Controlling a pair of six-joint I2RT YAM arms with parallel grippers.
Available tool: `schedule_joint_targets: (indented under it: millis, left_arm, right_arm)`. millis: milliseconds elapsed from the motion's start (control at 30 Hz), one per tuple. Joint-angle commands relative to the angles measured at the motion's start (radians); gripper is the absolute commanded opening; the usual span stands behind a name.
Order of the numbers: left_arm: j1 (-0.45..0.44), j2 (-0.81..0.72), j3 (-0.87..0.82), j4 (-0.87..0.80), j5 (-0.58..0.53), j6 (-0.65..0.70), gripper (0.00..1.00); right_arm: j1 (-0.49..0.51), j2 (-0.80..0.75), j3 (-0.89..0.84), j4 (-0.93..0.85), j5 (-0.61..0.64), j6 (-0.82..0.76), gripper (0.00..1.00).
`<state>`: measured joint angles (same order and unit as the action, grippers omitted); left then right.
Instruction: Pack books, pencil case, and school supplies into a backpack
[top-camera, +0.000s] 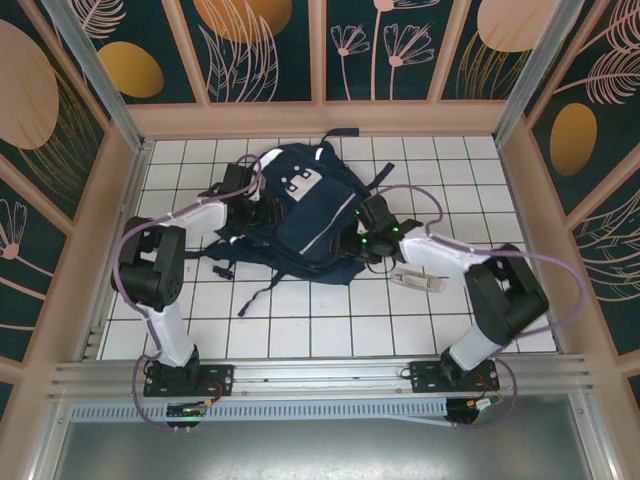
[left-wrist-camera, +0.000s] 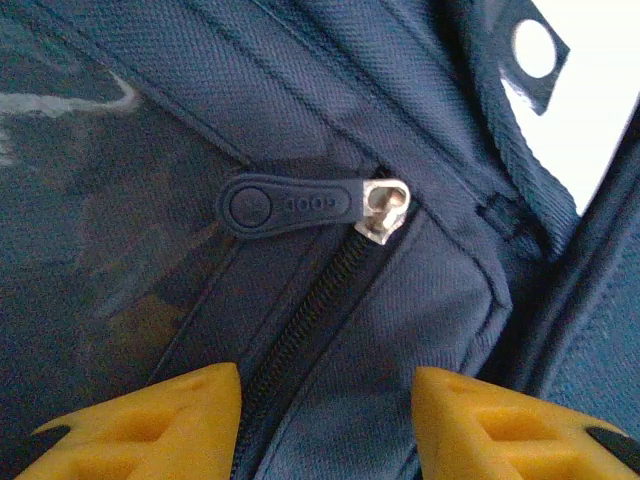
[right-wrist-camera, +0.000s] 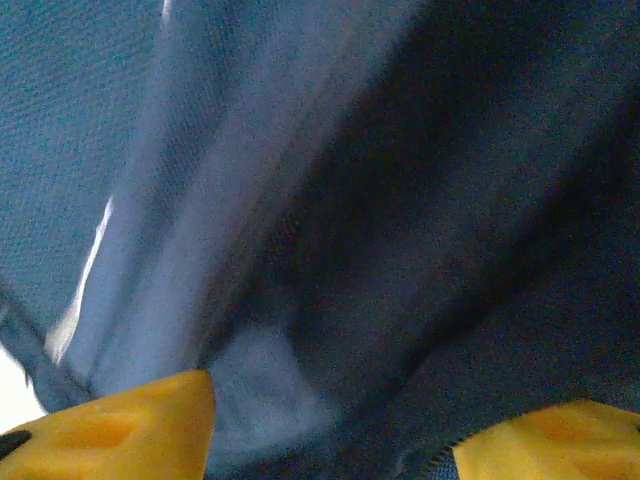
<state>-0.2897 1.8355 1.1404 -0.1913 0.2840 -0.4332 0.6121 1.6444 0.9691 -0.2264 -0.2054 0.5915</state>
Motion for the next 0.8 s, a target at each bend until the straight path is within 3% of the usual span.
schedule_joint_targets:
  millis: [0, 167, 300, 433, 533, 600, 767]
  left_arm:
    - [-0.005, -0.043, -0.11, -0.065, 0.076, -0.056, 0.48]
    - [-0.006, -0.162, -0.221, -0.141, 0.064, -0.038, 0.48]
    - [-0.011, -0.27, -0.324, -0.117, 0.18, -0.086, 0.48]
    - [-0.016, -0.404, -0.314, -0.202, 0.147, -0.064, 0.49]
    - [-0.016, -0.498, -0.256, -0.263, 0.119, -0.013, 0.5]
    - [-0.016, -0.524, -0.189, -0.312, 0.085, 0.06, 0.51]
    - [-0.015, -0.478, -0.047, -0.406, -0.159, 0.255, 0.54]
  right_arm:
    - [-0.042, 0.154, 0.107, 0.12, 0.031, -0.108, 0.54]
    - [-0.052, 0.356, 0.271, 0.172, -0.077, -0.185, 0.53]
    - [-0.057, 0.507, 0.421, 0.181, -0.128, -0.175, 0.53]
    - [-0.06, 0.572, 0.507, 0.186, -0.142, -0.117, 0.55]
    - [-0.126, 0.58, 0.534, 0.216, -0.204, -0.068, 0.59]
    - [-0.159, 0.569, 0.565, 0.197, -0.241, -0.059, 0.6]
    - [-0.217, 0.437, 0.618, 0.055, -0.278, -0.083, 0.65]
